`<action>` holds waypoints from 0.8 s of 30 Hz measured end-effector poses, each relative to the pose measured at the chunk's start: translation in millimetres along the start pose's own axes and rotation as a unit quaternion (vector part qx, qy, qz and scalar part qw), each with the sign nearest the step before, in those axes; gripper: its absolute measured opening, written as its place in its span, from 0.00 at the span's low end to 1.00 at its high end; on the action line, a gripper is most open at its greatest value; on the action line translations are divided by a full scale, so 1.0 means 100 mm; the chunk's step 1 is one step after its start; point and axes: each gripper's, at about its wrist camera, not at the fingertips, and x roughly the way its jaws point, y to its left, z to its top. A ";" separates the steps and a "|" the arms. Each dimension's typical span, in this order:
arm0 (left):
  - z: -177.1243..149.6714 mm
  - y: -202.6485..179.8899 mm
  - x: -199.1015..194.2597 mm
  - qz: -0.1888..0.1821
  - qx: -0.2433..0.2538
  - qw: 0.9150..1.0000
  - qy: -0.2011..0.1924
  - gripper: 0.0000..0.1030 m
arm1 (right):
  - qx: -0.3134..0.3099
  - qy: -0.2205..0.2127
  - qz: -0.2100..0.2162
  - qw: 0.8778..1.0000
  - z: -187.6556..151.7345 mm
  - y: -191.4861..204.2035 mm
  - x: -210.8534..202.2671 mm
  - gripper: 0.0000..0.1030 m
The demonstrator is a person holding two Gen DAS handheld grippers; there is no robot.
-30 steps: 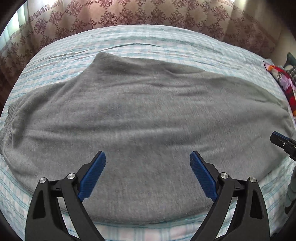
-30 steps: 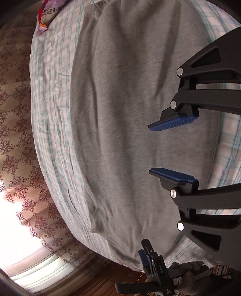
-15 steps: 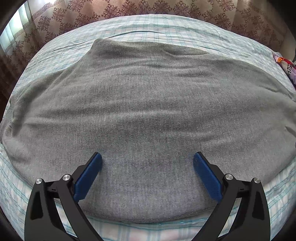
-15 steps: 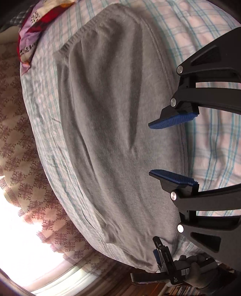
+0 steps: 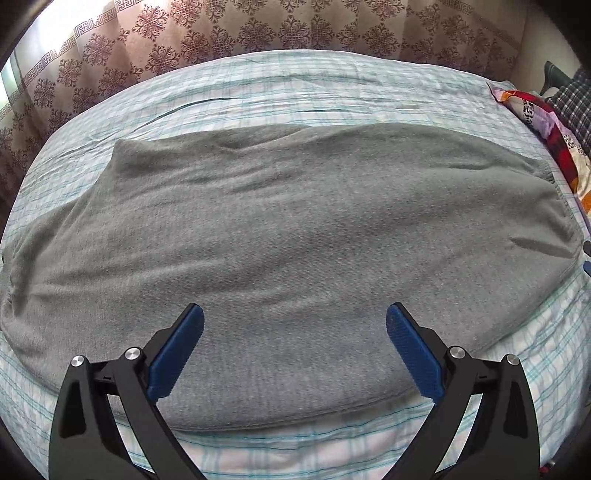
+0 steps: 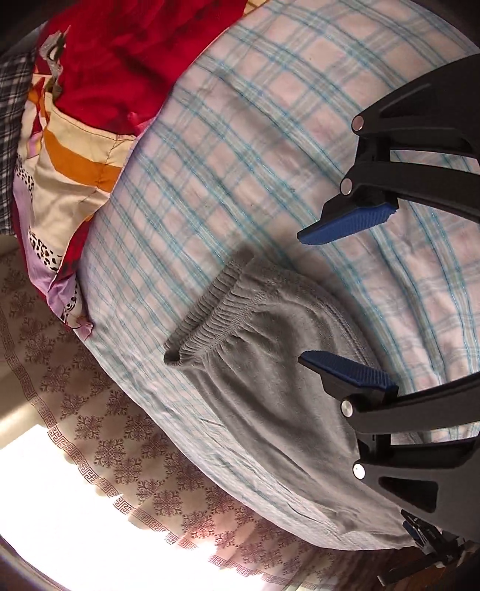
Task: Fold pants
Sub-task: 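Grasp the elastic waistband with the right tool and lift it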
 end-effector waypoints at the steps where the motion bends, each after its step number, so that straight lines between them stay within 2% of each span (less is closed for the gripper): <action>1: 0.01 -0.05 0.01 -0.006 0.003 1.000 0.002 0.97 | 0.006 0.003 0.002 1.000 0.03 -0.04 0.05 0.59; 10: 0.09 -0.36 -0.01 -0.021 0.023 1.000 0.003 0.97 | 0.016 0.005 0.036 0.999 0.30 -0.08 0.48 0.59; 11: 0.09 -0.38 -0.01 -0.022 0.025 0.999 0.004 0.97 | 0.015 0.005 0.037 0.999 0.31 -0.07 0.50 0.58; 14: 0.11 -0.46 0.01 -0.025 0.033 0.999 0.006 0.97 | 0.008 0.002 0.024 1.000 0.33 -0.07 0.52 0.44; 16: 0.13 -0.51 0.01 -0.028 0.037 0.999 0.006 0.97 | 0.010 0.002 0.030 1.000 0.34 -0.09 0.52 0.33; 20: 0.15 -0.59 0.00 -0.038 0.045 0.998 0.006 0.97 | -0.007 -0.001 0.037 0.999 0.33 -0.03 0.46 0.28; 24: 0.23 -0.63 0.01 -0.067 0.032 0.997 0.015 0.97 | -0.068 -0.041 0.017 0.997 0.30 0.27 0.20 0.27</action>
